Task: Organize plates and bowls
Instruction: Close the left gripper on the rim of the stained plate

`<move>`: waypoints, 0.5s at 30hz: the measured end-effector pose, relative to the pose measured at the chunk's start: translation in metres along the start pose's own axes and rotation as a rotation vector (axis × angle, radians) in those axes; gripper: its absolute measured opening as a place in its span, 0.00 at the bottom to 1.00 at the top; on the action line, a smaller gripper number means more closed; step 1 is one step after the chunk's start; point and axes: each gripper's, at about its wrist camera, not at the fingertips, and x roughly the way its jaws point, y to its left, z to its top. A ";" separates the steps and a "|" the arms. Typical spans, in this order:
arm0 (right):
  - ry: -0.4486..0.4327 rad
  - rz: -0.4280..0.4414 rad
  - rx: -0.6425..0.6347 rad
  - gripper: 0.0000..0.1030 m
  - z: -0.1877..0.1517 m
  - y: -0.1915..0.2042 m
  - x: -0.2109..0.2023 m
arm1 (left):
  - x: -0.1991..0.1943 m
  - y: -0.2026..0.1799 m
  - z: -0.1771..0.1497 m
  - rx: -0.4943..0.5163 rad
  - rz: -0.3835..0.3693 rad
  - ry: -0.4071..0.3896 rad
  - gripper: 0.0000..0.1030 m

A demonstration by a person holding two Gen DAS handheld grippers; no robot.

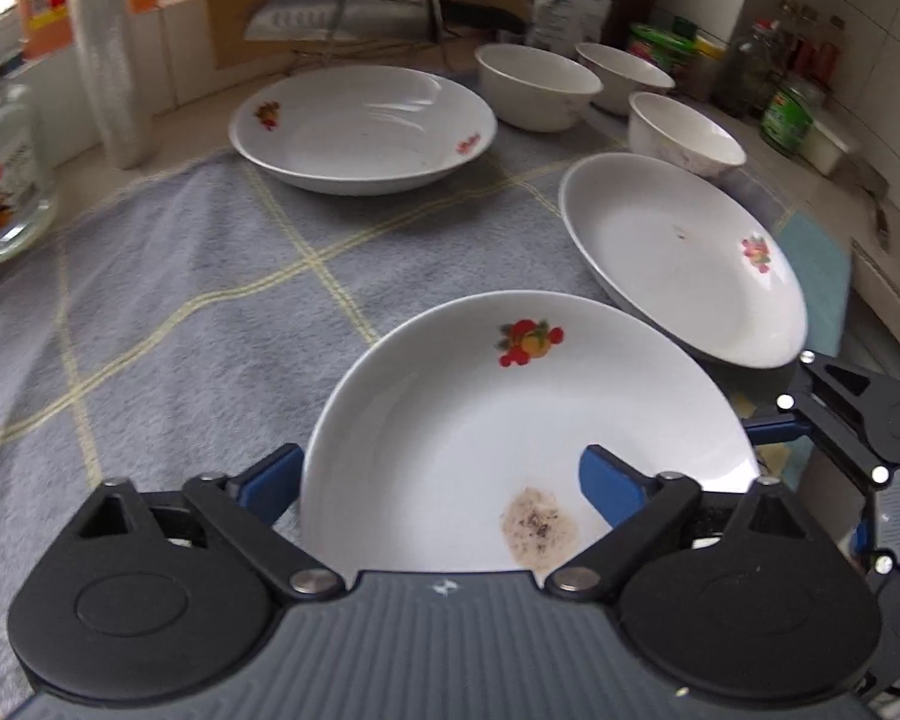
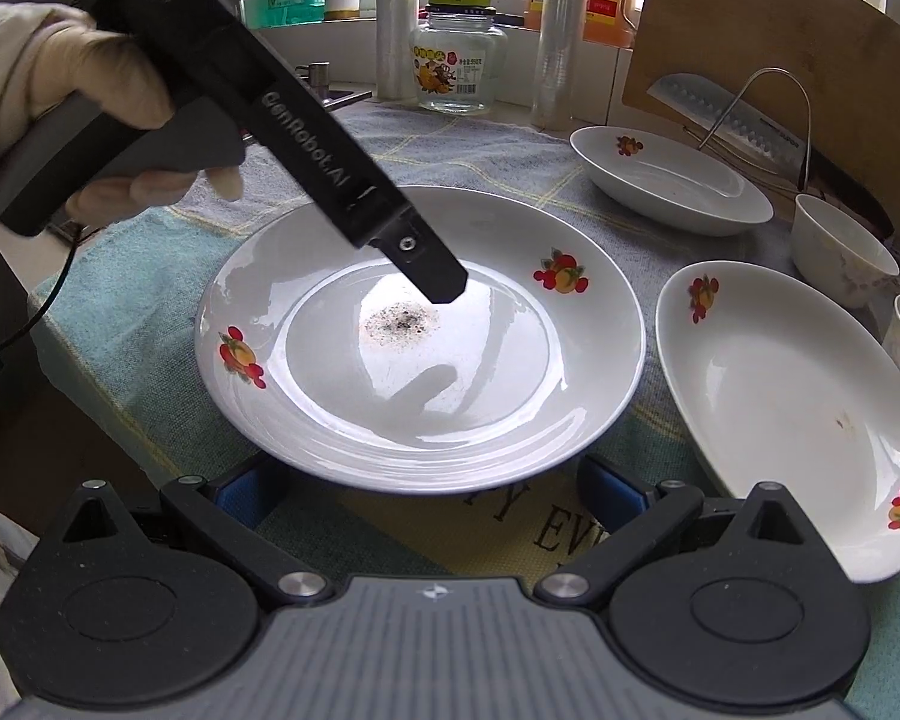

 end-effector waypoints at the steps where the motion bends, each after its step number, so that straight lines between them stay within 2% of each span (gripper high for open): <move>1: -0.001 0.002 -0.003 1.00 0.000 0.000 0.000 | 0.002 0.001 0.001 0.004 -0.011 0.013 0.90; 15: -0.022 0.021 -0.027 1.00 0.002 -0.004 0.004 | 0.011 0.011 0.012 0.011 -0.113 0.112 0.90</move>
